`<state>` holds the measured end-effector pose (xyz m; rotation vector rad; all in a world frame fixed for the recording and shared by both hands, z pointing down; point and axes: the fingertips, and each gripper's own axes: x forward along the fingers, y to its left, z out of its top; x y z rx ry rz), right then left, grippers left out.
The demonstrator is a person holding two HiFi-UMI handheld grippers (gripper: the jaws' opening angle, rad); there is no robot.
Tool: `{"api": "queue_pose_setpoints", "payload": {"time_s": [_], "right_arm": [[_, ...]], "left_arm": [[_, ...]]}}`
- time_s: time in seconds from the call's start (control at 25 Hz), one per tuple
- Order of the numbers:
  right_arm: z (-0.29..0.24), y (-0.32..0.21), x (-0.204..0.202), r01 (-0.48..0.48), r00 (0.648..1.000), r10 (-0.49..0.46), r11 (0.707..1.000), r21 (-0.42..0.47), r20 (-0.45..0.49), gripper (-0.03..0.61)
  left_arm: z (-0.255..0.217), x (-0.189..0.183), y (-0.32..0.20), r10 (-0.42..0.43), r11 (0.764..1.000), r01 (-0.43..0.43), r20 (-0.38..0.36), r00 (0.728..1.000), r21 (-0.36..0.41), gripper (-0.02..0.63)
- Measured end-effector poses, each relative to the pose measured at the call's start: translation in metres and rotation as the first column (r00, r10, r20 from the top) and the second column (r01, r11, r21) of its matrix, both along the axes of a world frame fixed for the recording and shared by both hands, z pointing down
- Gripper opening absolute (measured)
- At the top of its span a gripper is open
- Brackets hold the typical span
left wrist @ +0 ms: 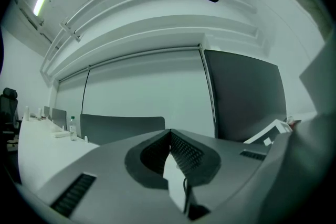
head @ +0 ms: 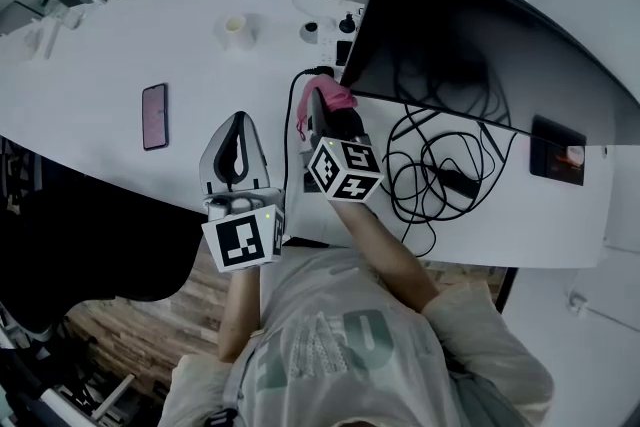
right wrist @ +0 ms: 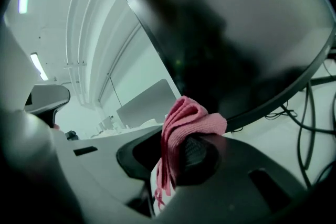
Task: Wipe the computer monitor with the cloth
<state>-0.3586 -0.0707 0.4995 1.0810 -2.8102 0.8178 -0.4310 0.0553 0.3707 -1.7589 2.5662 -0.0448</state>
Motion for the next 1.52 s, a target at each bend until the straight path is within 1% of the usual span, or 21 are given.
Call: {"api": "queue_pose_setpoints", "payload": {"time_s": [0.12,0.28,0.48,0.56,0.72,0.84,0.92,1.04,1.16,1.28,1.36,1.44,1.52], "right_arm": [[-0.006,-0.001,0.003,-0.043,0.999,0.043,0.999,0.019,-0.004,0.06],[-0.018,0.0,0.007,-0.056,0.998,0.056,0.998,0.04,0.014,0.06],[-0.044,0.0,0.005,-0.041,0.998,0.038,0.997,0.061,0.043,0.058],[-0.053,0.001,0.005,-0.041,0.998,0.038,0.998,0.056,0.054,0.058],[-0.079,0.001,0.006,-0.052,0.996,0.045,0.996,0.079,0.08,0.058],[-0.098,0.0,0.005,-0.052,0.994,0.044,0.995,0.081,0.102,0.058],[-0.107,-0.001,0.004,-0.053,0.993,0.044,0.995,0.085,0.106,0.058],[-0.118,0.001,0.004,-0.055,0.995,0.043,0.991,0.126,0.093,0.058],[-0.132,0.002,0.005,-0.058,0.994,0.042,0.987,0.149,0.106,0.058],[-0.152,0.003,0.006,-0.067,0.99,0.046,0.985,0.158,0.136,0.058],[-0.165,0.003,0.005,-0.066,0.985,0.042,0.988,0.14,0.169,0.058],[-0.177,0.003,0.005,-0.062,0.979,0.036,0.99,0.127,0.199,0.058],[-0.191,0.005,0.006,-0.057,0.975,0.025,0.989,0.138,0.223,0.058]], "left_arm": [[-0.006,-0.002,0.005,-0.016,1.0,0.016,0.005,1.0,0.014,0.015],[-0.011,-0.002,0.009,-0.031,0.999,0.031,0.002,1.0,0.034,0.015],[-0.02,-0.003,0.014,-0.042,0.998,0.042,0.008,0.999,0.049,0.014],[-0.028,-0.004,0.017,-0.055,0.997,0.054,0.019,0.998,0.058,0.015],[-0.043,-0.006,0.021,-0.072,0.996,0.069,0.045,0.996,0.063,0.015],[-0.05,-0.007,0.023,-0.08,0.994,0.077,0.041,0.996,0.072,0.014],[-0.053,-0.007,0.022,-0.076,0.995,0.073,0.039,0.996,0.07,0.014],[-0.057,-0.004,0.02,-0.063,0.996,0.06,0.048,0.997,0.066,0.014],[-0.063,0.001,0.016,-0.05,0.996,0.045,0.06,0.997,0.07,0.015],[-0.075,0.007,0.013,-0.032,0.996,0.025,0.082,0.996,0.085,0.015],[-0.081,0.01,0.011,-0.022,0.996,0.014,0.094,0.995,0.088,0.015],[-0.085,0.011,0.011,-0.016,0.996,0.007,0.098,0.995,0.092,0.015],[-0.088,0.012,0.012,-0.017,0.995,0.007,0.095,0.995,0.102,0.015]]}}
